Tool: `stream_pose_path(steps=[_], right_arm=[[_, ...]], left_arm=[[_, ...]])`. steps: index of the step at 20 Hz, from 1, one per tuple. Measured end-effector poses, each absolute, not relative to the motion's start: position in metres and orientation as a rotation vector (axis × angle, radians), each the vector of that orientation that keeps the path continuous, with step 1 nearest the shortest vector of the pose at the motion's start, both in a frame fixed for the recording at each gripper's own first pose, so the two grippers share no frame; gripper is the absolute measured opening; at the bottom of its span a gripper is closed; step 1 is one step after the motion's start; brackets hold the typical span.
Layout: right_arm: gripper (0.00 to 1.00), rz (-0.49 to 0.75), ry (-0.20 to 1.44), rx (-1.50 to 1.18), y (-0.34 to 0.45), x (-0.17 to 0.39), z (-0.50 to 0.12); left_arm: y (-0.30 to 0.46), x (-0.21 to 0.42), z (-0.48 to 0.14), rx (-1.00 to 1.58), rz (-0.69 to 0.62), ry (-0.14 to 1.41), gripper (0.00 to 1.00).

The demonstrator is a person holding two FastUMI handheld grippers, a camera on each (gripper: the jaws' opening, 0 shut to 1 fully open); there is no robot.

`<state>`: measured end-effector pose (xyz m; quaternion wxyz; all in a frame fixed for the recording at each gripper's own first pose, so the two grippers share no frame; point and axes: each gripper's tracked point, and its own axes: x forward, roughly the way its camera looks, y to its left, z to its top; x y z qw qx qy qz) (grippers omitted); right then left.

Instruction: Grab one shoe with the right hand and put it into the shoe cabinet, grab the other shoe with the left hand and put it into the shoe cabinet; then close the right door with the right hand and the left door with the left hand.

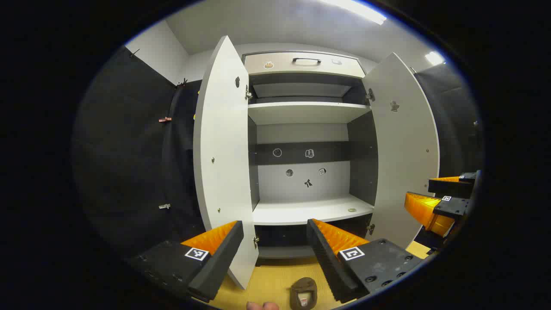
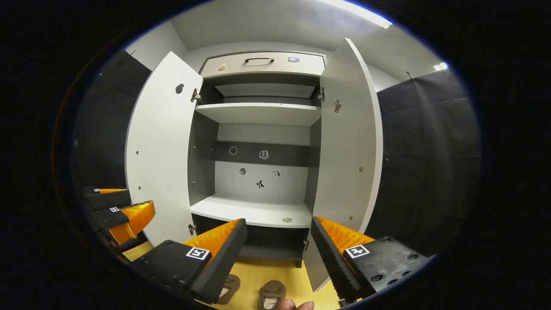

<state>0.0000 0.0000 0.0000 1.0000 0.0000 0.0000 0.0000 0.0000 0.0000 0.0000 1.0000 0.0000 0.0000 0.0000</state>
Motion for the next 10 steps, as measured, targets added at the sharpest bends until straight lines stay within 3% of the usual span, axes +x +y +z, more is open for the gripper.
stream_pose_path(steps=[10], right_arm=[[0.98,-0.016,-0.002,-0.001,-0.006,-0.003,0.001]], left_arm=[[-0.005,-0.004,0.017,-0.002,-0.019,-0.027,0.95]])
